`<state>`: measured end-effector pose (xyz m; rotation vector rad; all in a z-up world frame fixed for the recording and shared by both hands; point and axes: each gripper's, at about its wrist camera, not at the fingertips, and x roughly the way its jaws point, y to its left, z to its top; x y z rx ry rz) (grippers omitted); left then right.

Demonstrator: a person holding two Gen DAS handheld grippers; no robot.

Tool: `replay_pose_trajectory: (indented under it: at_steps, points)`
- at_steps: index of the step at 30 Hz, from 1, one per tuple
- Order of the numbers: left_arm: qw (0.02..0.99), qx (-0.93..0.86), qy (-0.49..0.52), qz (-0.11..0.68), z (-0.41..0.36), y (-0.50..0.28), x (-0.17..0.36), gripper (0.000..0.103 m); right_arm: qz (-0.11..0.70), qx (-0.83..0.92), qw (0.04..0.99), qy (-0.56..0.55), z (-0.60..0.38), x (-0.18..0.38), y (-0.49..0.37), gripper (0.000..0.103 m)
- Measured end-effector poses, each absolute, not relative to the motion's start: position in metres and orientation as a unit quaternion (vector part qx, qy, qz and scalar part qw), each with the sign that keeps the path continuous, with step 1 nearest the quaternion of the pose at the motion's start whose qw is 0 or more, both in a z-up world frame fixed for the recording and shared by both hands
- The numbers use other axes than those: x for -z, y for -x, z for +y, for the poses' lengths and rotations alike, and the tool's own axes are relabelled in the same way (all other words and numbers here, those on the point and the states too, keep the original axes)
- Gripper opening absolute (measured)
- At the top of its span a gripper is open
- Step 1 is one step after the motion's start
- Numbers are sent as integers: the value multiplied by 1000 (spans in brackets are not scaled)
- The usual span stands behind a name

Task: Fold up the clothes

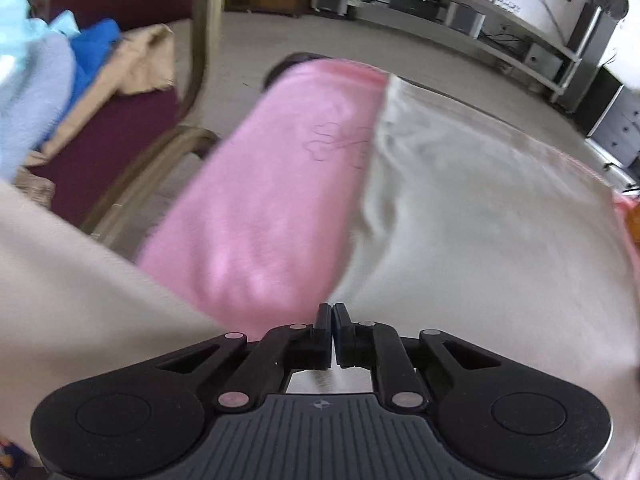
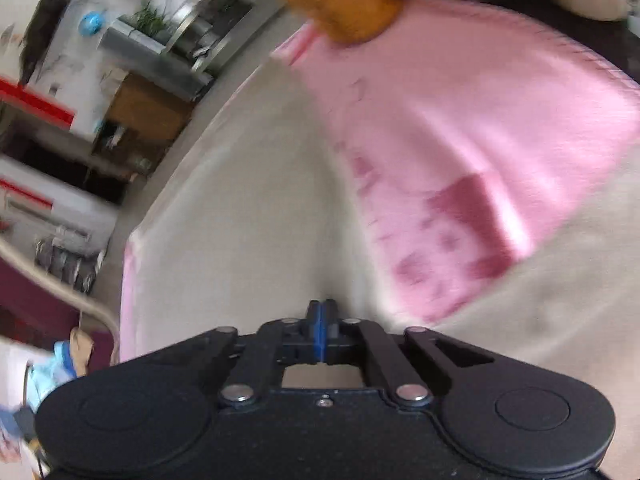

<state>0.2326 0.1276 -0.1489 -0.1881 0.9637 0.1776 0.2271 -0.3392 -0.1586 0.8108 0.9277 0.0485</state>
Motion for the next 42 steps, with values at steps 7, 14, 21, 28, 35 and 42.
replay_pose_trajectory:
  at_steps: [7,14,21,28,35,42]
  points:
    - [893,-101,69,432,131,-193,122,10,409,-18,829,-381,-344,139,-182,13]
    - [925,31,131,354,120,-123,74,11,339,-75,849,-399,-341,101,-107,17]
    - [920,101,125,357,104,-67,73,16,282,-119,863,-403,-338,69,-41,26]
    - [903,99,2,419,49,-72,114,15,431,-66,827,-355,-311,113,-82,26]
    - [883,115,-62,450,20,-72,145,16,496,-126,821,-255,-265,124,-82,26]
    - [875,123,-159,440,-1,-27,152,16,528,-185,818,-133,-217,124,-50,24]
